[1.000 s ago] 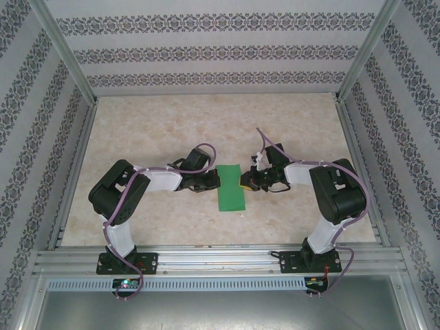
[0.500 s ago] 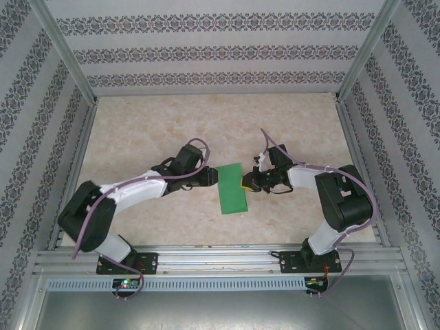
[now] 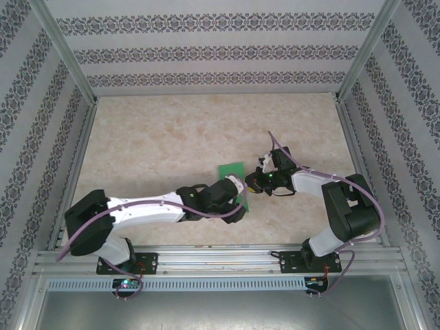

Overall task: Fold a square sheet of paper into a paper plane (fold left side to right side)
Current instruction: Fold the triangle a second time at the center of the table.

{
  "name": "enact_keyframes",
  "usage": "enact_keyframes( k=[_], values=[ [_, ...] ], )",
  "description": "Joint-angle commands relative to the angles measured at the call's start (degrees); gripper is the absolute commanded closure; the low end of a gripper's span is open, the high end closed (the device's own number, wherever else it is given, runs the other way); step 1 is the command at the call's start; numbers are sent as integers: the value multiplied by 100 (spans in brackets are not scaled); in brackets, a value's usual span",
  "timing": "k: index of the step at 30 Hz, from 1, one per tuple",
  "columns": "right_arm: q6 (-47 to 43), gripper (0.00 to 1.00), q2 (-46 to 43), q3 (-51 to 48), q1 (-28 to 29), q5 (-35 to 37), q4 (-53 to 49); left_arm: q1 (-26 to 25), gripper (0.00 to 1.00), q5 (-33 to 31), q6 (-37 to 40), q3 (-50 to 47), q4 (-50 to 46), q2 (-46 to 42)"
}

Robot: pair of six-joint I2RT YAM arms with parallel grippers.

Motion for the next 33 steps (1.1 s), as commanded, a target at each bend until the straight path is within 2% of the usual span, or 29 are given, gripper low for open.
enact_keyframes(
  k=[1, 12, 19, 23, 33],
  values=[
    [118, 100, -88, -67, 85, 112, 68, -191, 46, -601, 483, 531, -555, 445],
    [144, 100, -35, -41, 142, 130, 112, -348, 41, -1194, 910, 1297, -1076, 1351],
    [150, 100, 9, -41, 151, 130, 138, -438, 43, -1579, 1072, 1586, -1330, 1741],
    [150, 100, 29, -41, 160, 139, 147, -441, 50, -1766, 1037, 1561, -1370, 1756],
    [98, 97, 163, 23, 158, 156, 133, -444, 83, -1790, 969, 1297, -1190, 1412]
  ],
)
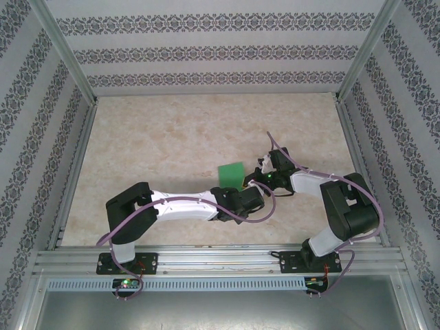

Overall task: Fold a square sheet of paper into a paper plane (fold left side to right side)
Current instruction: Fold the triangle a second time at the center of the table.

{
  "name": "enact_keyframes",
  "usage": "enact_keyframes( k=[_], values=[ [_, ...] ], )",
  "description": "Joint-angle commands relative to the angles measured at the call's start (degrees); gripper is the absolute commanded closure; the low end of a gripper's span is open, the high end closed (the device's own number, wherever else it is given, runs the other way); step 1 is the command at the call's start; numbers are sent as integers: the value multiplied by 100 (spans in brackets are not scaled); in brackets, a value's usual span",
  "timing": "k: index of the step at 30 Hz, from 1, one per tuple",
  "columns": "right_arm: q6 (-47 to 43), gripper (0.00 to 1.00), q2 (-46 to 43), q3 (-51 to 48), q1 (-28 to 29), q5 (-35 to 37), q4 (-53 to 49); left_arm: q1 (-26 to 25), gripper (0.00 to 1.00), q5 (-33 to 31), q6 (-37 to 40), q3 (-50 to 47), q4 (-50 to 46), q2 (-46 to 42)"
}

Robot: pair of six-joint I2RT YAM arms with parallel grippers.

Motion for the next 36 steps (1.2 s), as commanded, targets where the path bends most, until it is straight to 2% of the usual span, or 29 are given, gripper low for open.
enact_keyframes(
  k=[1, 6, 9, 15, 20, 23, 27, 30, 36],
  values=[
    [-24, 97, 89, 51, 59, 64, 5, -65, 86, -155, 7, -145, -56, -299],
    [-98, 92, 79, 154, 48, 38, -21, -37, 94, -133, -34, -270, -22, -478],
    [-183, 84, -67, 231, 25, 22, -30, 17, 100, 70, -110, -333, -1, -570],
    [-464, 65, -748, 192, -263, 244, -220, 366, 100, 1065, -427, -642, 389, -891],
    [-886, 62, -1390, -230, -683, 359, -507, 782, 100, 1908, -775, -931, 777, -1098],
    [-1044, 68, -1696, -592, -791, 230, -551, 1040, 100, 2337, -972, -1056, 918, -1140],
    [-1085, 87, -1976, -1115, -690, 23, -465, 1293, 100, 2808, -1191, -1238, 1166, -1201],
    [-876, 100, -2168, -1503, -398, 61, -204, 1408, 100, 3006, -1252, -1328, 1260, -1249],
    [-481, 100, -2492, -2001, 416, 624, 37, 1584, 100, 3149, -1327, -1420, 1252, -1211]
  ],
)
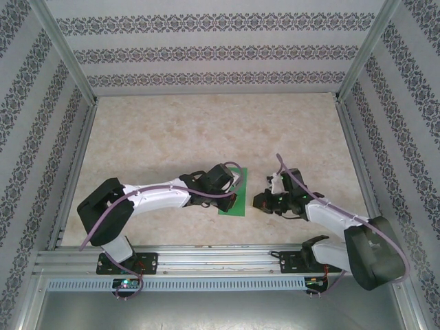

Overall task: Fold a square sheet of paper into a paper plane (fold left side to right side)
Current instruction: Fold the triangle a second time at the center of the table.

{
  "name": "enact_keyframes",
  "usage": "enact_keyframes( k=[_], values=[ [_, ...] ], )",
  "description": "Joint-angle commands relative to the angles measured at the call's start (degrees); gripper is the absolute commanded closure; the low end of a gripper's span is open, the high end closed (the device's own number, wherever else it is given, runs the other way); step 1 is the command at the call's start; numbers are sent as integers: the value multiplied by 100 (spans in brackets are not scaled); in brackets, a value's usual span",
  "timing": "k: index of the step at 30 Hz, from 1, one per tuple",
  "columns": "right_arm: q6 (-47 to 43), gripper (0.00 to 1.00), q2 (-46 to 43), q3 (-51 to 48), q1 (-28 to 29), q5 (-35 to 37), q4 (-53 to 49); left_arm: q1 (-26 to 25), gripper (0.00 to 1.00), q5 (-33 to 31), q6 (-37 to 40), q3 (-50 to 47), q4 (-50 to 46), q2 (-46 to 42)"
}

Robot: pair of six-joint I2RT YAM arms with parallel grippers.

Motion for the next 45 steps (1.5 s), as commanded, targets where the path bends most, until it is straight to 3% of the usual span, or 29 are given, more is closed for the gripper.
enact_keyframes(
  k=[1, 13, 22, 31, 45],
  values=[
    [269, 100, -189, -203, 322, 386, 267, 148, 100, 250, -162, -94, 199, -143],
    [603, 100, 441, 47, 1156, 843, 768, 237, 100, 326, -183, -37, 208, -41],
    [595, 100, 946, 334, 1380, 1039, 801, 246, 100, 235, -140, -38, 104, -50],
    [192, 100, 1201, 381, 1321, 1144, 4, 325, 100, 269, -74, -52, 67, -67],
    [-1230, 100, 1678, 1077, 557, 706, -1194, 614, 100, 948, 377, 35, 69, 146]
  ],
)
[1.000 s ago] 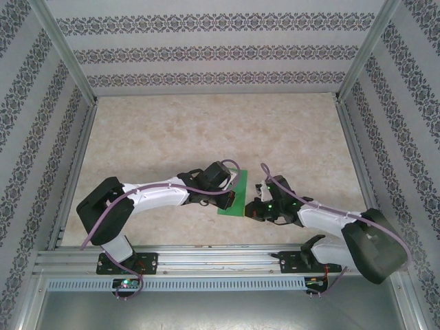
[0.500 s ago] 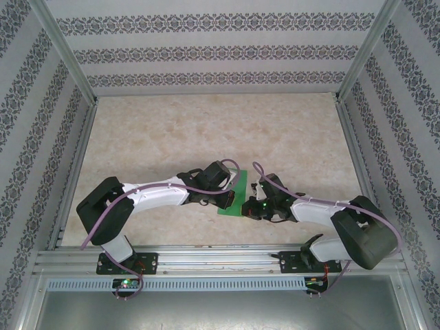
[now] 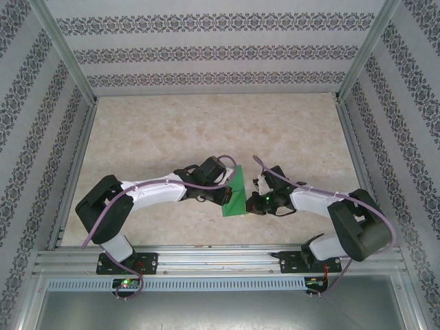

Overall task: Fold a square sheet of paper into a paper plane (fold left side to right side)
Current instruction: Fold the triangle a second time at the center of the table.

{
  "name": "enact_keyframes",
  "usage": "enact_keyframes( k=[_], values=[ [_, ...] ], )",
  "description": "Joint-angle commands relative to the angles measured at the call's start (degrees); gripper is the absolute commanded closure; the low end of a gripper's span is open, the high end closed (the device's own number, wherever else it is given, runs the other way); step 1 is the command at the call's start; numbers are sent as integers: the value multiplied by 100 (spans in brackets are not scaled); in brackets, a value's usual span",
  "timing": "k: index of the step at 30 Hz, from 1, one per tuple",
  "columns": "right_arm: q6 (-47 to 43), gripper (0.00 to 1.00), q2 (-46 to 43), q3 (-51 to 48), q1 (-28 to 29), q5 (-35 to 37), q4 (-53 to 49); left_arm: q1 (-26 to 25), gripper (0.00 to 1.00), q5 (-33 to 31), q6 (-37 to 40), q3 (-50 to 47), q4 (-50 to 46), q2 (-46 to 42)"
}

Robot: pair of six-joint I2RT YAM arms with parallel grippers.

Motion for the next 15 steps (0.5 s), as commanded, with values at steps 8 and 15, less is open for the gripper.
enact_keyframes(
  k=[8, 15],
  values=[
    [-635, 100, 409, 269, -117, 52, -597, 283, 100, 350, 411, 156, -30, 352],
    [-625, 100, 420, 242, -117, 25, -586, 422, 100, 377, 471, 134, 40, 479]
  ],
)
